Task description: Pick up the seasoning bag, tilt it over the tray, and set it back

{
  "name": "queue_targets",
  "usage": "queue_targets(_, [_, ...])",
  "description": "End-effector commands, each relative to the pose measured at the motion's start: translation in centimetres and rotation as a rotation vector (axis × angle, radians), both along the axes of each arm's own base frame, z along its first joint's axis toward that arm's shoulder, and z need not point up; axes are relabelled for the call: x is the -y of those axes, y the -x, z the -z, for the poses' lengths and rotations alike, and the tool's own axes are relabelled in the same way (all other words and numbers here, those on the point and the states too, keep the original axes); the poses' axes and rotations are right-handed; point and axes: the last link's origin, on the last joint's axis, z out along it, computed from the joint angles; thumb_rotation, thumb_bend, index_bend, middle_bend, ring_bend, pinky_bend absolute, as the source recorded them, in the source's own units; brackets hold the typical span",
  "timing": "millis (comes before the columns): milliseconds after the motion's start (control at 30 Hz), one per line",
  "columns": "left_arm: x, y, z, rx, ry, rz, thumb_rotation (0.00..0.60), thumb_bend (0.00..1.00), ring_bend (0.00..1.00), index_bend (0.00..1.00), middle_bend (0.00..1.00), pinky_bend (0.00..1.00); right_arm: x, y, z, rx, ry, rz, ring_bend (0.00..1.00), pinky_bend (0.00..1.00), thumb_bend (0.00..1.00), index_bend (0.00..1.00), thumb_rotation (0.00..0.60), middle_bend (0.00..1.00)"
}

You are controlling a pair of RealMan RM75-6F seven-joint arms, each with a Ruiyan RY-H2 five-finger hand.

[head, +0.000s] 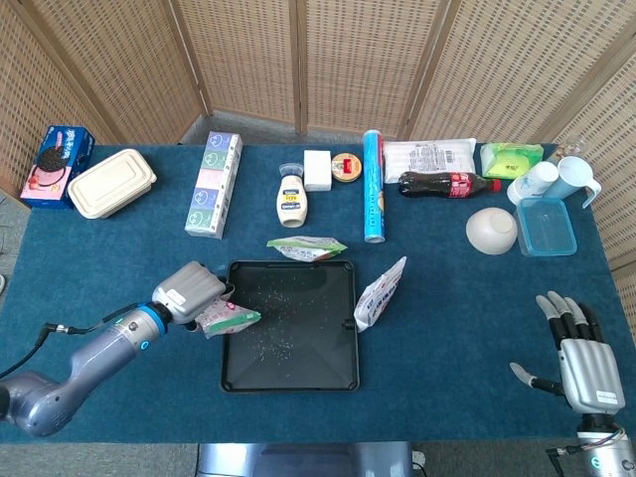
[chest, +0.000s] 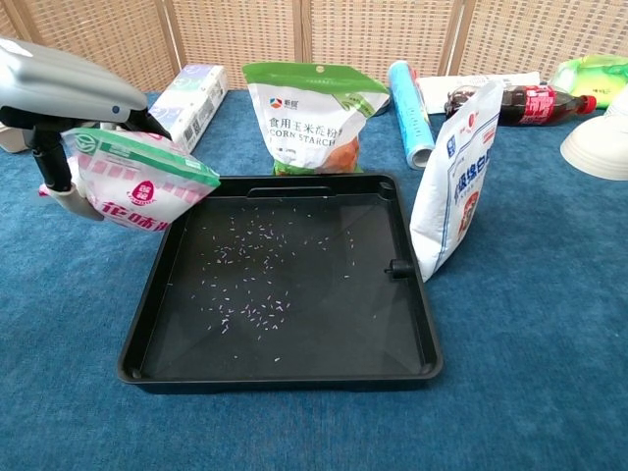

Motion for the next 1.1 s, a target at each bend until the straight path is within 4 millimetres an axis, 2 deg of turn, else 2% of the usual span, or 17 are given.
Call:
queue_targets(33, [0.6,-1.5,-0.2,-0.136,-0.009,-0.021,0.600,0.52,0.51,0.78,0.58,0.44,0.0,0.0,-0.1,0.001,0.003,0.000,0.04,0.02,0.00,0.00,0.464,0.01])
queue_targets(400, [0.8,-2.9,0.1,-0.234,-0.058,-0.063,0.600,0.55,0.51,0.80,0.58,0.44,0.0,0.0,-0.2,0.003,0.004,-0.001,0.04,0.02,0.00,0.00,0.463,0.01])
queue_targets(633, [1.0,-3.0,1.3,-0.263,-0.047,-0.053,0.600,0.57,0.51,0.86,0.58,0.44,-0.1,0.0,-0.2,0.001,0.006,-0.002,0.04,0.02,0.00,0.00,0.465,0.01])
queue_targets(933, [1.0,-3.8,2.3,-0.216,-0.046,-0.056,0.600,0.58,0.51,0.86,0.58,0.44,-0.1,0.0,-0.4,0.004,0.011,-0.001,0.04,0.02,0.00,0.00,0.462,0.01])
queue_targets(1100, [1.1,-3.3,3.1,-0.261,-0.026,-0.088,0.600,0.60,0.51,0.87,0.58,0.44,0.0,0.0,-0.1,0.000,0.000,0.001,0.04,0.02,0.00,0.00,0.464,0.01])
